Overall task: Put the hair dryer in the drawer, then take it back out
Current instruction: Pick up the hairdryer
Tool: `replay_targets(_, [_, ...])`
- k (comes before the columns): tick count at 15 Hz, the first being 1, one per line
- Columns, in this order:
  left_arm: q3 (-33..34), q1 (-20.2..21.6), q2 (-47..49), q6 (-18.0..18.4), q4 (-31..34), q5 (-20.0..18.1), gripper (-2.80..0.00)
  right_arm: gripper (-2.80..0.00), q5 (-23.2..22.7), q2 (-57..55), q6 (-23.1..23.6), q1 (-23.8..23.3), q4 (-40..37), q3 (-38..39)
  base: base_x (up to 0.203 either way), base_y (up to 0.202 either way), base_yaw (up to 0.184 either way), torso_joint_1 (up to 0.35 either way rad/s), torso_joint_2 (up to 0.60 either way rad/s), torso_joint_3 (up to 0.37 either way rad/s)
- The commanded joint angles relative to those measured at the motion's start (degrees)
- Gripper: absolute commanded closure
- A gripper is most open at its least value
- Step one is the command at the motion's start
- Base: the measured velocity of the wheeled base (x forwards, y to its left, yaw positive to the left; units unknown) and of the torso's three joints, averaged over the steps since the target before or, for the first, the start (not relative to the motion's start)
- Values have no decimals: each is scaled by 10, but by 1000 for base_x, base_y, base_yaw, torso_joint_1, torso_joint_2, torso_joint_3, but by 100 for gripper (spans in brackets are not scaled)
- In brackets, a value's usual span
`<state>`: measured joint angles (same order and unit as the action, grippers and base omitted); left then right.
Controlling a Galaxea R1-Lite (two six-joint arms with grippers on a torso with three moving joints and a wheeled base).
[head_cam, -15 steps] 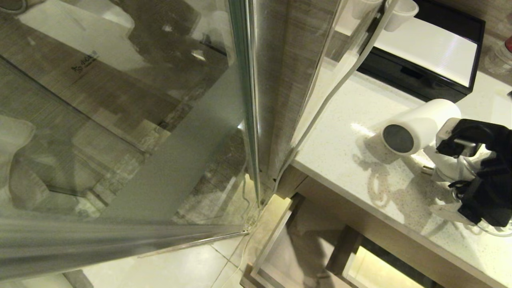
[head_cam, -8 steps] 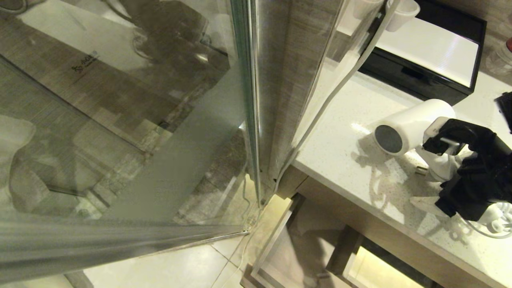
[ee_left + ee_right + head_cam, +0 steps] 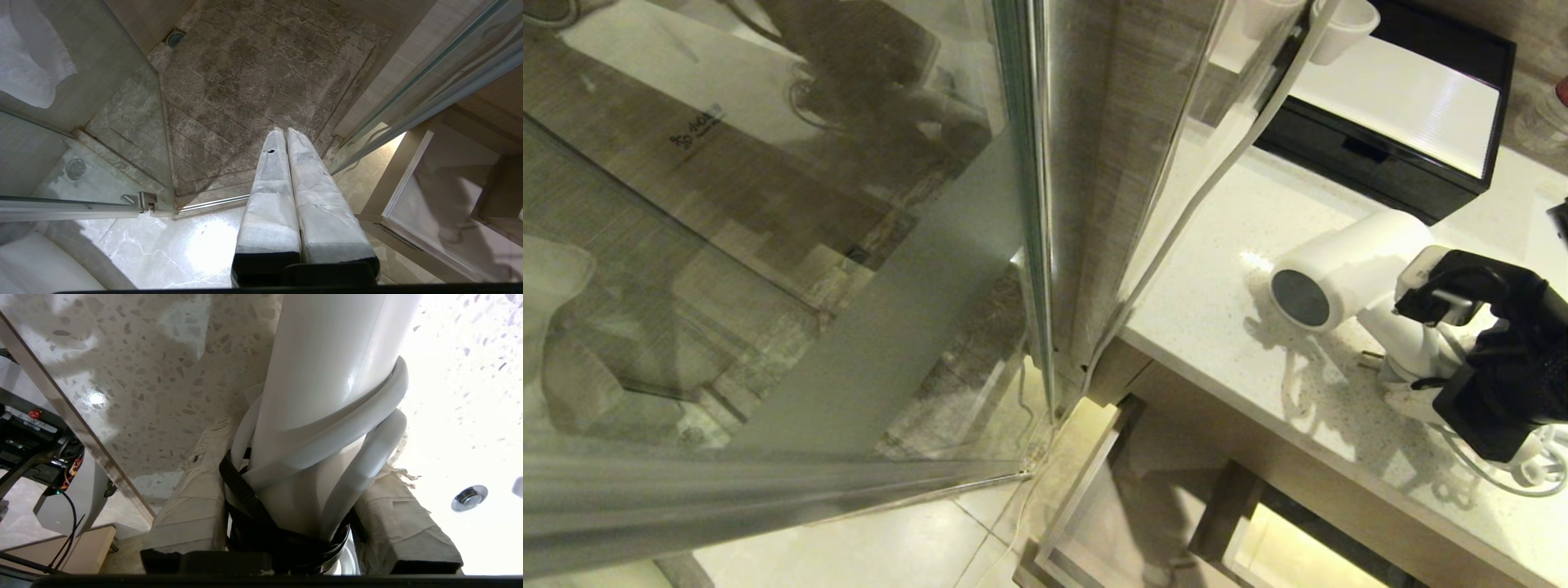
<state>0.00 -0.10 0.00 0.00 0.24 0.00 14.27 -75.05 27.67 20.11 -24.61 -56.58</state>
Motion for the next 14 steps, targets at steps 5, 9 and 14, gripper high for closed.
replay_targets(5, [1,0,0,0,0,0,0,0,16,99,2,-3,-12,20,0,0,0,0,0,0])
replay_targets(9, [1,0,0,0,0,0,0,0,17,108,2,-10,-12,28,0,0,0,0,0,0])
replay_targets(14, [1,0,0,0,0,0,0,0,40,301,3,-48,-36,105,0,0,0,0,0,0])
